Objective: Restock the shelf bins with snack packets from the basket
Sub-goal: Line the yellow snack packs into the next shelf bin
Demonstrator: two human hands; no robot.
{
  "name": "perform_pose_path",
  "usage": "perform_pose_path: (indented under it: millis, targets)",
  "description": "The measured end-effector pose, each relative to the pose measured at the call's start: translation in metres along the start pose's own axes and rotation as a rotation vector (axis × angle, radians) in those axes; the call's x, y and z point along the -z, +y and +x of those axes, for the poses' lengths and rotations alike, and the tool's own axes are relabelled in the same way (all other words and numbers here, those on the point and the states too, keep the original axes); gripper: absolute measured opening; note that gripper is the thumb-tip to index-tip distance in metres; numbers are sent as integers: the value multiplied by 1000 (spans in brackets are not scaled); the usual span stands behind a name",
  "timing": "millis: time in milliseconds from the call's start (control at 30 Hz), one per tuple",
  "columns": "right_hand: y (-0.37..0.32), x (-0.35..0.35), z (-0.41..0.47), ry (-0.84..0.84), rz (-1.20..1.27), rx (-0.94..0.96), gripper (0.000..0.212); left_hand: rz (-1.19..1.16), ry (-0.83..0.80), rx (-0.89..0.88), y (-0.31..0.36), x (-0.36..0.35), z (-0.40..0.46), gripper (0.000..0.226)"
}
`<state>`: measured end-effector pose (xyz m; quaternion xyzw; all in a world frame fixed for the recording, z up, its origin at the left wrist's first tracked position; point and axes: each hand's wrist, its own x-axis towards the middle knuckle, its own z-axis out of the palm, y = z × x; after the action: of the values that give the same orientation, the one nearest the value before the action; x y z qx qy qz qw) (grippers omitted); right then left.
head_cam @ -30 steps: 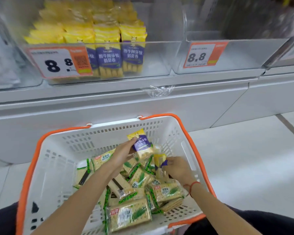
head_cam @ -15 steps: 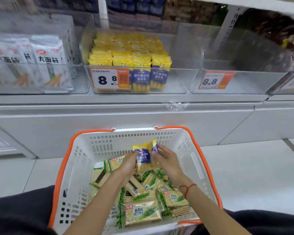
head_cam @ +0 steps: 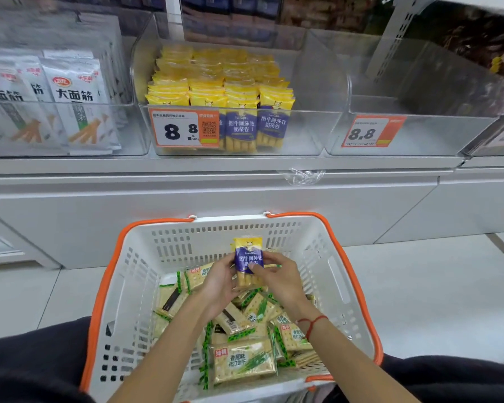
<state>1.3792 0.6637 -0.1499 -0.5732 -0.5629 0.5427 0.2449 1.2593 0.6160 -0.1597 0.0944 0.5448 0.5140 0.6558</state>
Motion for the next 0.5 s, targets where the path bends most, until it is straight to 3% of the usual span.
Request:
perform_pose_path:
  millis: [100, 167, 267, 333, 500]
  targets:
    - [4, 1, -2, 28, -50, -7, 28, 3, -53, 47, -5, 1, 4, 52]
    - [10, -2, -1, -41, -134, 17, 23, -22, -69, 72, -7, 2, 3, 47]
    - [15, -4, 4, -114, 3, -91, 16, -8, 51, 46, -11, 7, 8, 32]
    - [24, -2, 15, -44, 81, -212, 18, -58, 158, 26, -13, 14, 16, 23]
    - [56, 16, 58, 66, -270, -261, 34, -233, 207, 59, -14, 29, 35, 19]
